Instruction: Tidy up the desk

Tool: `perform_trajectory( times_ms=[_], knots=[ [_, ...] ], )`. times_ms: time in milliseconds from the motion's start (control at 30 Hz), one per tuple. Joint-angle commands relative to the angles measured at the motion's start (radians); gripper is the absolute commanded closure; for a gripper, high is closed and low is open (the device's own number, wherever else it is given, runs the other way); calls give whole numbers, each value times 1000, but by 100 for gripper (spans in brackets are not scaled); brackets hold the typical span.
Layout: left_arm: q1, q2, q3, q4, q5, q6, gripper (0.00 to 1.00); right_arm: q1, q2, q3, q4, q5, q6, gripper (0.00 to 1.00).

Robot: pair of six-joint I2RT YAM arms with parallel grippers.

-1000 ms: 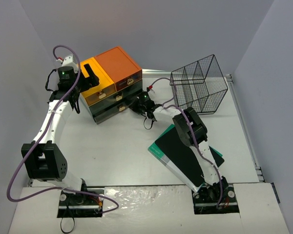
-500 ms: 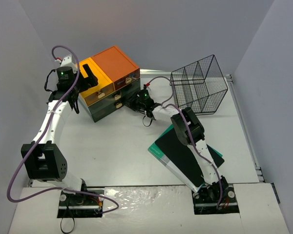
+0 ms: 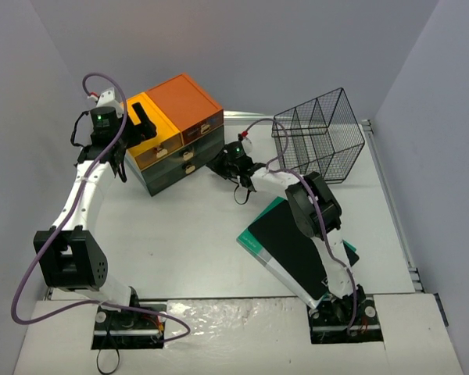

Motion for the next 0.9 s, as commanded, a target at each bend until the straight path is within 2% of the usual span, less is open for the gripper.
perform_trajectory(
  times_ms=[0,133,233,367,633,700,767,867],
  knots=[
    [45,21,-18,-255,-98,9,3,25,-181,19,-113,123,-121,70],
    [43,18,-16,-255,-98,7,3,50,-276,5,-227,211,-214,58],
    [45,2,-11,-249,-98,7,3,76,-384,-53,-298,277,-276,43],
    [44,-27,35,-259,-103,11,3,105,-515,-152,-371,336,-334,32],
    [31,-148,71,-304,-19,-1,3,126,-693,-358,-522,397,-315,29],
    [22,-182,54,-319,71,-13,3,138,-753,-436,-549,413,-298,29],
    [-4,-230,41,-335,110,-16,3,151,-789,-480,-576,443,-281,29],
    [-126,-275,35,-379,132,-20,3,156,-837,-528,-611,476,-263,28]
  ],
)
